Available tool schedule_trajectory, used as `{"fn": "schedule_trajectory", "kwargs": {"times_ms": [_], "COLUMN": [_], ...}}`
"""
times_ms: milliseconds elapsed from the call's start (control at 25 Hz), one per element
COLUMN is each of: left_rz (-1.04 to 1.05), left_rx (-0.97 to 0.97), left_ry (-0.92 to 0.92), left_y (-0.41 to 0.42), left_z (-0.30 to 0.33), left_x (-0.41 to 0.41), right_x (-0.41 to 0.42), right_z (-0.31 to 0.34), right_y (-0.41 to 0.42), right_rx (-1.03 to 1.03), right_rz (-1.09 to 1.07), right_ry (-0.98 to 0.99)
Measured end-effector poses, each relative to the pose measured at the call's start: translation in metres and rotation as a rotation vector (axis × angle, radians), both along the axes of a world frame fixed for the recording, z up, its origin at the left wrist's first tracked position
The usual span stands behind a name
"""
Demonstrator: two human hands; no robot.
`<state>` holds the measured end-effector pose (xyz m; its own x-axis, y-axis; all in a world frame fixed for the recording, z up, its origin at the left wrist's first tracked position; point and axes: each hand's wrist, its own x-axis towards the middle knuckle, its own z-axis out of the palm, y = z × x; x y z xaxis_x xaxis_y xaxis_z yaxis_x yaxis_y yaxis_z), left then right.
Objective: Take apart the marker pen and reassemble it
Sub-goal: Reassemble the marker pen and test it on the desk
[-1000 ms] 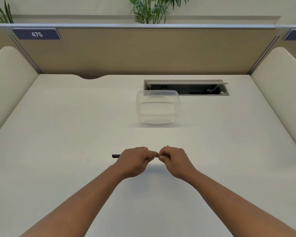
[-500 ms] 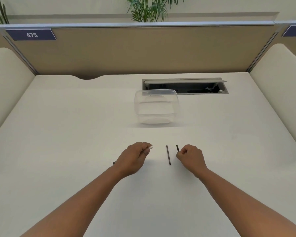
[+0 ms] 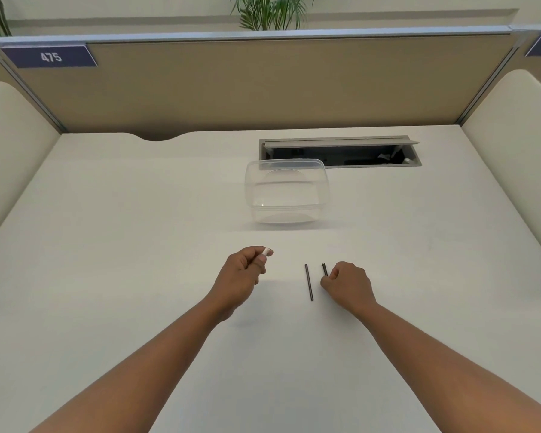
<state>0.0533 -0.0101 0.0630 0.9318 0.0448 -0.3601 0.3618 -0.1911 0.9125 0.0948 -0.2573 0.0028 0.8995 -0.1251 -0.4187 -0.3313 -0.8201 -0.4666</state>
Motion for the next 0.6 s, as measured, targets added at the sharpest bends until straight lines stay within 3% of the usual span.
{"fn": "schedule_trajectory", "kwargs": {"times_ms": [320, 600], "left_rz": [0.06, 0.237], "left_rx": [-0.12, -0.415], "left_ry": [0.032, 0.211], "left_y": [0.0, -0.002], "left_z": [0.002, 0.006], "left_x": [0.002, 0.008], "right_x": [-0.004, -0.013], "right_z": [-0.004, 0.0], "right_y": [-0.003, -0.004], "right_rx": [0.024, 0.064], "right_rz": [0.027, 0.06], "right_ry": [-0.029, -0.164]}}
